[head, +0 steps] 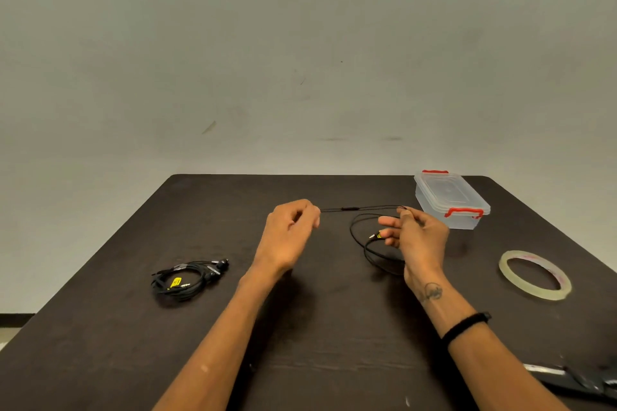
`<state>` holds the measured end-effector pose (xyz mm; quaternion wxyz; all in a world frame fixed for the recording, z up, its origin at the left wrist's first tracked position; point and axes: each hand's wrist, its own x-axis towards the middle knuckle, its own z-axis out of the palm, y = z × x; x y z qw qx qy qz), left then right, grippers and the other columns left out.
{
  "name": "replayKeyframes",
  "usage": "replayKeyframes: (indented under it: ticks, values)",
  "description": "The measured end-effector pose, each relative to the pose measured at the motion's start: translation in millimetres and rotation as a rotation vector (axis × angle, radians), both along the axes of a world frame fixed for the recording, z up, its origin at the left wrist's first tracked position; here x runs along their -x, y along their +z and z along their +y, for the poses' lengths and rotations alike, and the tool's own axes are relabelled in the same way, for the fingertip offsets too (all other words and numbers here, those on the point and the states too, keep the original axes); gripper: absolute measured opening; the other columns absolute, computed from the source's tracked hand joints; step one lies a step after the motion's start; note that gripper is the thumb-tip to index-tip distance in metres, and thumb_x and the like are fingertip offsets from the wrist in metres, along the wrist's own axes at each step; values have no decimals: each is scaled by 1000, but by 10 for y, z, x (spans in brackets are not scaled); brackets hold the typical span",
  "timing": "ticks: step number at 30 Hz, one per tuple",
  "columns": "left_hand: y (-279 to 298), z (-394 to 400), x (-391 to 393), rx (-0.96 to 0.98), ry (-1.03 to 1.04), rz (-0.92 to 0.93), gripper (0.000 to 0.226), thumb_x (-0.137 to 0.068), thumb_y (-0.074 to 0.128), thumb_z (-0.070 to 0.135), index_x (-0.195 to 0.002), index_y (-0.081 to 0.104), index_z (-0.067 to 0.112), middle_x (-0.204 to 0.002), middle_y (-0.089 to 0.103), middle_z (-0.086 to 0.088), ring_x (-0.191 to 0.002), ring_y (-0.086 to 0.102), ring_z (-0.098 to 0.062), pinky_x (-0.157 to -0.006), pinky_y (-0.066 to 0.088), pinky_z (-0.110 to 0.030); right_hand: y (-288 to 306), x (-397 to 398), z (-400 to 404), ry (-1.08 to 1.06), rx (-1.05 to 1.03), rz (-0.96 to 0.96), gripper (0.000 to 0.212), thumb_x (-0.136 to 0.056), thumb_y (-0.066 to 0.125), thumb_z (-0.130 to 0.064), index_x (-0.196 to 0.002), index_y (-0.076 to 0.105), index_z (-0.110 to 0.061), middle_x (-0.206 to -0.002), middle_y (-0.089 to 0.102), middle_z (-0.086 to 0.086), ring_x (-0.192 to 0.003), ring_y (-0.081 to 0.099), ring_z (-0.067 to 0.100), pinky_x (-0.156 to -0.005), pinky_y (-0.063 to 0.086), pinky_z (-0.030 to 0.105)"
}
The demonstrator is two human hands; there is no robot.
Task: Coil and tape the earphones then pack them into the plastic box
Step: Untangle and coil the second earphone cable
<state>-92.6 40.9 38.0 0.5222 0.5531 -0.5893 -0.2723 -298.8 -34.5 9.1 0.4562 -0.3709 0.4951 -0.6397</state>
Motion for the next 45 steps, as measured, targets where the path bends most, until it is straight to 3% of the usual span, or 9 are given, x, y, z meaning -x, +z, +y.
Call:
replayKeyframes:
  ticks: [4,12,16,21,25,31,37,40,45]
  values:
    - [87,-15,-173,-386,-290,747,27,-99,49,21,-72,54,15,-52,23,7,-42,15,-7,-41,27,-22,7,34,9,-35,-46,-98,20,-107,51,-3,-122,61,4,-81,76,19,-49,67,17,-44,54,24]
    - [-35,-96,-164,-425,-167,1138,19,-97,51,10,-78,57,9,-48,28,7,-34,19,-5,-33,21,-17,104,-136,310,-16,241,402,20,-105,59,-28,-124,55,-24,-72,77,4,-52,70,19,-56,58,35]
    - [-53,-104,20,-407,-25,1023,20,-98,52,11,-79,58,8,-47,32,5,-33,20,-6,-33,27,-18,108,-426,516,279,289,563,40,-104,55,-53,-88,68,-18,-75,77,0,-62,74,17,-64,62,39]
    - [-37,-9,315,-416,-158,675,25,-101,56,12,-82,68,4,-60,53,-4,-49,48,-13,-56,52,-28,57,-517,504,595,29,241,51,-108,50,-47,-76,73,-15,-69,67,4,-64,61,17,-65,55,33]
    - [-28,45,399,-451,-254,496,24,-102,55,9,-90,74,2,-78,71,-15,-68,67,-18,-74,60,-32,156,-441,501,625,-96,20,38,-111,48,-28,-104,77,-4,-68,69,4,-48,50,9,-49,39,26]
    - [-114,-6,181,114,211,-202,34,-105,58,35,-83,80,22,-74,77,7,-70,74,-8,-72,60,-28,200,-371,447,657,-66,-226,34,-111,44,-22,-100,71,-5,-107,76,20,-95,76,27,-101,54,49]
    - [-112,-166,55,-74,55,432,30,-105,43,41,-110,72,35,-115,74,2,-121,66,-23,-99,52,-41,322,-317,523,1056,-166,-417,26,-108,46,-26,-92,61,-11,-56,42,-3,-39,31,7,-46,41,22]
    - [-118,-74,126,70,-119,268,49,-104,30,48,-127,69,31,-137,67,11,-137,52,-5,-115,39,-36,343,-308,614,1420,-217,-331,29,-110,44,-27,-89,57,-13,-54,26,-7,-43,18,5,-43,24,18]
    - [-1,2,217,-21,-294,367,76,-111,22,54,-64,63,10,-67,67,-14,-61,63,-18,-61,50,-30,340,-222,608,1598,-226,-237,26,-105,57,-31,-87,57,-13,-55,24,-6,-44,17,4,-44,18,18]
